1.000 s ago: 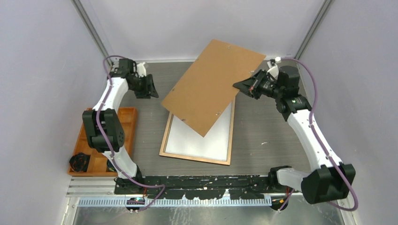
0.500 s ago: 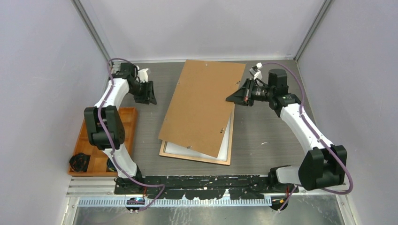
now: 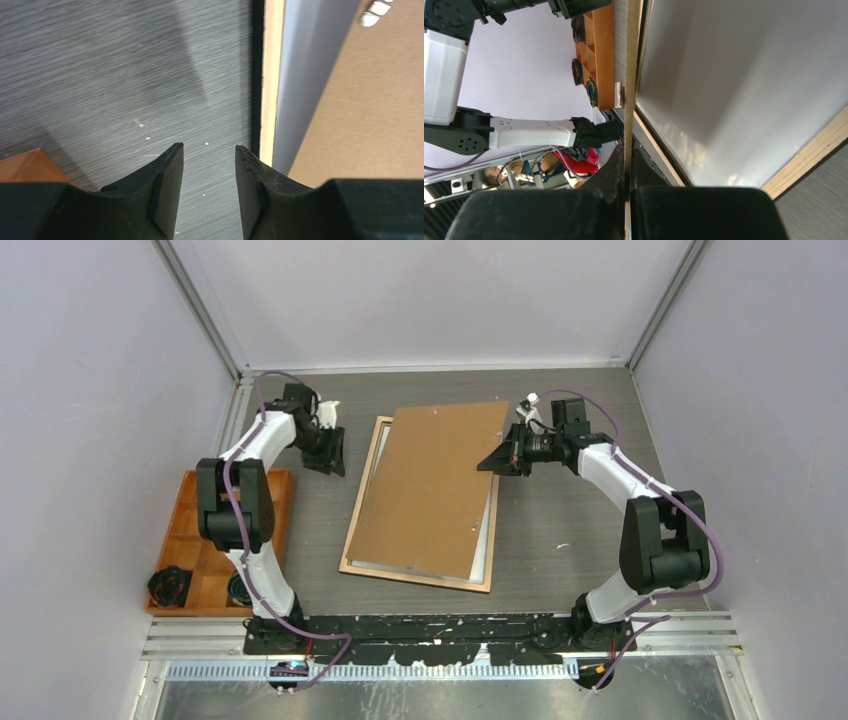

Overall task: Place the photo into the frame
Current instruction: Place the photo frame item in the photo frame, then install the photo frame at the center of the board.

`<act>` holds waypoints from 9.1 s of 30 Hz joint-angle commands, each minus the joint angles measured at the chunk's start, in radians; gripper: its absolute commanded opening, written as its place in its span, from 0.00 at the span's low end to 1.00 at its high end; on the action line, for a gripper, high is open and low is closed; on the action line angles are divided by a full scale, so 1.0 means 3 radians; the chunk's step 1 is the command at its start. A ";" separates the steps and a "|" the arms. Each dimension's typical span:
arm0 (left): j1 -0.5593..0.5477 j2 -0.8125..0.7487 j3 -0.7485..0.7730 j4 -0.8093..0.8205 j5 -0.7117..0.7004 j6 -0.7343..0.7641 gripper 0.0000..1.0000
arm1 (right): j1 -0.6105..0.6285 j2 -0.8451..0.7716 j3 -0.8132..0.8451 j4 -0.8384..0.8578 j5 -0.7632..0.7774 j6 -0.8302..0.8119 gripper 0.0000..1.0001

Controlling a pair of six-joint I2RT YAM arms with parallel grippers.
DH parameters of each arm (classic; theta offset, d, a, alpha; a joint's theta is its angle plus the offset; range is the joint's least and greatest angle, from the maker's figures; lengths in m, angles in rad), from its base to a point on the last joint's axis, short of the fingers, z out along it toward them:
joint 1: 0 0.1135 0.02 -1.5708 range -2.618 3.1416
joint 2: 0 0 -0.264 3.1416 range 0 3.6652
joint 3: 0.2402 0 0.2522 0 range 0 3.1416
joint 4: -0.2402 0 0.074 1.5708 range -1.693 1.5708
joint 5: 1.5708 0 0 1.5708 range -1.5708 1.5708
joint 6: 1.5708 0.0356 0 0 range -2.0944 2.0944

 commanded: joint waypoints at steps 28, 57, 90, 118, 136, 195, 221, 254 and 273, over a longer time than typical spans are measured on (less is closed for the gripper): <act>-0.0271 0.0347 -0.0082 0.0080 0.0158 0.0224 0.35 | 0.0005 0.0916 0.0777 -0.0502 -0.0206 -0.0724 0.01; -0.0375 0.0409 -0.0075 -0.0022 0.0184 0.0383 0.26 | 0.0000 0.1295 0.1168 -0.0690 0.0021 -0.0793 0.01; -0.0390 0.0520 -0.0073 -0.0076 0.0325 0.0446 0.20 | -0.0023 0.1331 0.0990 -0.0020 0.0142 -0.0323 0.01; -0.0411 0.0455 -0.0134 -0.0084 0.0370 0.0456 0.15 | 0.0468 0.1052 0.1506 -0.1274 0.2257 -0.0724 1.00; -0.0346 0.0375 -0.0087 -0.0179 0.0445 0.0458 0.15 | 0.0716 0.0456 0.1364 -0.0985 0.3144 -0.0336 1.00; -0.0216 0.0405 -0.0468 -0.0340 0.1216 0.0413 0.17 | 0.2784 0.1436 0.0432 0.1570 0.2774 0.0991 0.48; -0.0286 0.0399 -0.0507 -0.0279 0.1172 0.0402 0.14 | 0.2778 0.1614 0.0546 0.1620 0.2714 0.1086 0.41; -0.0165 0.0866 0.0270 -0.0166 0.1288 -0.0072 0.14 | 0.1836 0.1747 0.1188 0.1294 0.2428 0.0690 0.52; -0.0165 0.0855 0.0171 -0.0104 0.1316 -0.0057 0.12 | 0.1799 0.2565 0.2064 0.1218 0.2286 0.0877 0.49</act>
